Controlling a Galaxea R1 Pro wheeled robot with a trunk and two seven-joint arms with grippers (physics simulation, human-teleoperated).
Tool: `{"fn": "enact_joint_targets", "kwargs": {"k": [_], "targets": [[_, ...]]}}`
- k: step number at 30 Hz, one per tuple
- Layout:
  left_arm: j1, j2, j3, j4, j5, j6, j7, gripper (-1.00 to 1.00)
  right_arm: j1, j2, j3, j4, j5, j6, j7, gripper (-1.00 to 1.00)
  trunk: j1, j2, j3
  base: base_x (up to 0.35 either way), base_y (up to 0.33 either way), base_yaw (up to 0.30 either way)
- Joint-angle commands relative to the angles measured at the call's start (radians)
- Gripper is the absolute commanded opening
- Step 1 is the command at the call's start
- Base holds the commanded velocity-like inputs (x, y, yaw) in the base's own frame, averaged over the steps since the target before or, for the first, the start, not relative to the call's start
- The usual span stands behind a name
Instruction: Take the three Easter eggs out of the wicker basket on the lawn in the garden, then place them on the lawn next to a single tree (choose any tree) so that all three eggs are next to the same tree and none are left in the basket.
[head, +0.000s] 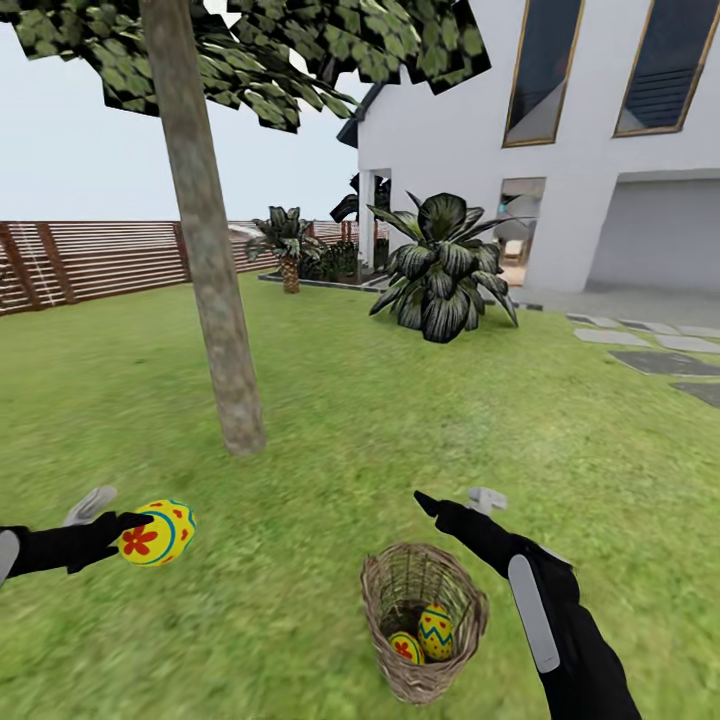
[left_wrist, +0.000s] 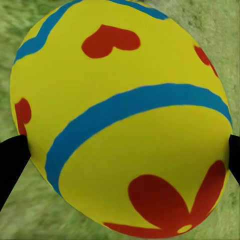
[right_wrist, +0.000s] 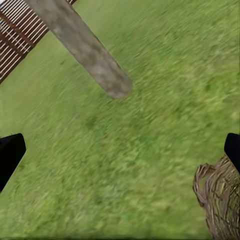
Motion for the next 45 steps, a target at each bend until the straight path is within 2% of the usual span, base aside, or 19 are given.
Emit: {"fn": "enact_joint_targets", "kwargs": {"k": [1, 10, 13, 14, 16, 18, 19, 21, 23, 26, 34, 38, 45], "targets": [[-0.001, -0.003, 0.002, 0.000, -0.005, 0.004, -0.006, -1.00, -0.001, 0.001, -0.003, 0.000, -0.003, 0.007, 0.004, 1.00, 0.000, -0.001, -0.001, -0.003, 0.002, 0.289], [-0.001, -0.039, 0.000, 0.000, -0.008, -0.011, 0.001, -1.00, -0.001, 0.001, -0.003, 0.012, -0.003, 0.007, 0.004, 1.00, 0.000, -0.001, -0.001, 0.000, 0.000, 0.289], [-0.001, -0.057, -0.002, 0.000, -0.009, -0.061, 0.055, -1.00, -0.001, 0.001, -0.003, 0.012, -0.003, 0.007, 0.005, 1.00, 0.000, -0.001, -0.001, 0.000, 0.000, 0.289], [-0.002, -0.073, -0.003, 0.000, -0.009, -0.068, 0.112, -1.00, -0.001, 0.001, -0.003, 0.012, -0.003, 0.007, 0.004, 1.00, 0.000, -0.001, -0.001, 0.000, 0.000, 0.289], [-0.005, -0.114, -0.004, -0.006, -0.008, -0.089, 0.294, -1.00, -0.001, 0.002, -0.003, 0.013, -0.003, 0.007, 0.004, 1.00, 0.000, -0.001, -0.001, 0.000, 0.000, 0.289], [-0.007, -0.177, -0.005, -0.008, -0.006, -0.142, 0.489, -1.00, -0.001, 0.002, -0.003, 0.013, -0.001, 0.007, 0.004, 1.00, 0.000, -0.001, -0.001, 0.000, 0.000, 0.289], [-0.008, -0.202, -0.006, -0.008, -0.006, -0.159, 0.551, -1.00, -0.001, 0.002, -0.003, 0.013, -0.001, 0.007, 0.004, 1.00, 0.000, -0.001, -0.001, 0.000, 0.000, 0.289], [-0.009, -0.268, -0.008, -0.009, -0.006, -0.189, 0.713, -1.00, -0.001, 0.003, -0.003, 0.015, 0.001, 0.007, 0.004, 1.00, 0.000, -0.001, -0.001, 0.000, 0.000, 0.289], [-0.009, -0.296, -0.010, -0.009, -0.005, -0.199, 0.782, -1.00, -0.001, 0.003, -0.003, 0.016, 0.002, 0.007, 0.004, 1.00, 0.000, -0.001, -0.001, 0.000, 0.000, 0.289], [-0.009, -0.305, -0.011, -0.009, -0.005, -0.204, 0.804, -1.00, -0.001, 0.003, -0.003, 0.016, 0.004, 0.006, 0.003, 1.00, 0.000, -0.001, -0.001, 0.000, 0.000, 0.289], [-0.009, -0.306, -0.011, -0.009, -0.005, -0.205, 0.806, -1.00, -0.001, 0.003, -0.003, 0.017, 0.006, 0.006, 0.004, 1.00, 0.000, -0.001, -0.001, -0.154, 0.132, 0.289], [-0.009, -0.306, -0.029, -0.009, -0.005, -0.205, 0.806, -1.00, -0.001, 0.001, -0.003, 0.016, 0.005, 0.006, 0.004, 1.00, 0.000, -0.001, -0.001, -0.236, 0.212, 0.275], [-0.009, -0.306, -0.040, -0.009, -0.005, -0.206, 0.806, -1.00, -0.001, 0.000, -0.005, 0.013, -0.003, 0.006, 0.006, 1.00, 0.000, -0.001, -0.001, -0.237, 0.214, 0.034]]}}
